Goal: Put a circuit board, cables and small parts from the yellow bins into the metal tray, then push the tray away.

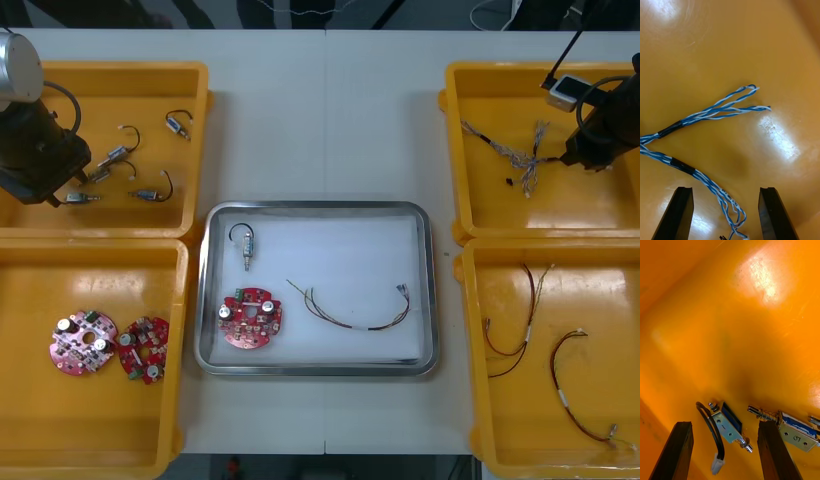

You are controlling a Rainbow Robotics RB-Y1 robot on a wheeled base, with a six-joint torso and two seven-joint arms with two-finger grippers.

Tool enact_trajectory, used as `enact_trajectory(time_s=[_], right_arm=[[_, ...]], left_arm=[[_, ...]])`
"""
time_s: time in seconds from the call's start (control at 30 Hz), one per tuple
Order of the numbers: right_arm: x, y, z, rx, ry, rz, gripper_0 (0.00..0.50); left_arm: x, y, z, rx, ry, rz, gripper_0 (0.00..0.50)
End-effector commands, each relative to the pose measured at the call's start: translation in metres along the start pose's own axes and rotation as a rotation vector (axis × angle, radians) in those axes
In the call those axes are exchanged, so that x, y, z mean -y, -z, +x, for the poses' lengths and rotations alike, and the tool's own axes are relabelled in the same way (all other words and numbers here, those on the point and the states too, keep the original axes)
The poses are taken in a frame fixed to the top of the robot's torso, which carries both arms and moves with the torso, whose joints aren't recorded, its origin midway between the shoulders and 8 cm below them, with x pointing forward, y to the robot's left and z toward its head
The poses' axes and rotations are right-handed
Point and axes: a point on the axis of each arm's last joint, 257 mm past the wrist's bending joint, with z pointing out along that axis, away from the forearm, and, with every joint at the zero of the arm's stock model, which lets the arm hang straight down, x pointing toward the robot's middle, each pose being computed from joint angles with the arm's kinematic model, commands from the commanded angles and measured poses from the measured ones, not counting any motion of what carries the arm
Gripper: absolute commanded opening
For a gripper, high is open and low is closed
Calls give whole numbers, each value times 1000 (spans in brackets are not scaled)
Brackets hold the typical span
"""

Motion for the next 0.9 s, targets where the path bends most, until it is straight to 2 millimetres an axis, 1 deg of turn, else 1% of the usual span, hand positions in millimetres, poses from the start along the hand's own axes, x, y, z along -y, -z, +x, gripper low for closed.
enact_trajectory(time_s=[0.03, 0.23, 0.3, 0.47, 0.63, 0.7, 0.8, 0.9], right_arm=[[8, 10, -29, 42, 22, 23, 500], [-2, 2, -28, 37, 27, 10, 500], [-4, -1, -23, 31, 23, 5, 500], [-3, -5, -18, 29, 21, 16, 500], [-5, -9, -12, 15, 30, 17, 500], [-9, -11, -9, 17, 24, 6, 500], [-8, -10, -6, 17, 19, 2, 500], [-6, -9, 0, 7, 23, 4, 500]], left_arm=[[-7, -2, -10, 27, 57, 0, 500], [-12, -15, -5, 38, 38, -16, 500], [-14, -17, -4, 34, 39, -16, 500], [-19, -23, -1, 30, 35, -23, 500], [-19, -25, 1, 34, 25, -32, 500], [-18, -26, 3, 32, 22, -32, 431], [-18, -27, 4, 34, 19, -35, 422], [-18, -27, 5, 34, 22, -36, 424]])
